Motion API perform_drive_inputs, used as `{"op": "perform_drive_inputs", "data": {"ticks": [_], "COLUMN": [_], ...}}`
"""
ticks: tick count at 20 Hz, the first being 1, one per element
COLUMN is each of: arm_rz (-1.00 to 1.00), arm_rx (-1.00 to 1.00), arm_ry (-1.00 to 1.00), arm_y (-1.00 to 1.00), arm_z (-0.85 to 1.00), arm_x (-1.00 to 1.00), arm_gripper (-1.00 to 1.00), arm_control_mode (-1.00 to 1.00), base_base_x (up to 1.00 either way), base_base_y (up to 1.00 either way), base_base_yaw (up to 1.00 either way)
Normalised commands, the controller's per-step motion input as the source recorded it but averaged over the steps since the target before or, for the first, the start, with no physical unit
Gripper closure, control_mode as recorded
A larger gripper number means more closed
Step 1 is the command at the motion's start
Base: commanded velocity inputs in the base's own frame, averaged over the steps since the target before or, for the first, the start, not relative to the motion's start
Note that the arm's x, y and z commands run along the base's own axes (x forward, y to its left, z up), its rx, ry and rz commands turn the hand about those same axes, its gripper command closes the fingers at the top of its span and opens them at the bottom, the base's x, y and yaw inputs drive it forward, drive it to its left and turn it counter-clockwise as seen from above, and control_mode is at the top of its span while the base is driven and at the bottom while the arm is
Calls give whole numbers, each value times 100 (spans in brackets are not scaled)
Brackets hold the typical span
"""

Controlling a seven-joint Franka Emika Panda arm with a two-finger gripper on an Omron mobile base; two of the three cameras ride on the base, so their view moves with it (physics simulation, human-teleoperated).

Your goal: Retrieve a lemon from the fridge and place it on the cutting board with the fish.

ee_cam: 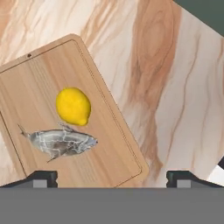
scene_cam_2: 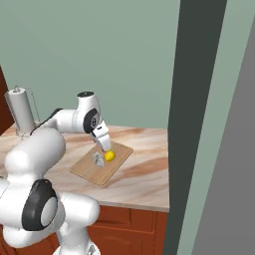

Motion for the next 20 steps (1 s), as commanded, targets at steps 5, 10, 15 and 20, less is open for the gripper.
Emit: {"op": "perform_drive_inputs", "data": {"ticks": [5,10,15,20], "arm_rz": [14,45,63,42], "arm_rx": [0,0,0,-2], "arm_ry": [4,3,2,1], "arm_y": [42,44,40,39], "arm_z": [100,77,69,41], "arm_x": [-97,-68,-58,-79], "arm_gripper": [-100,-100,-100,-100], "arm_control_mode": [-100,-100,-100,-100], "base_base_x": [0,0,0,0], "base_base_y": [0,0,0,0], "base_base_yaw": [0,0,0,0]}}
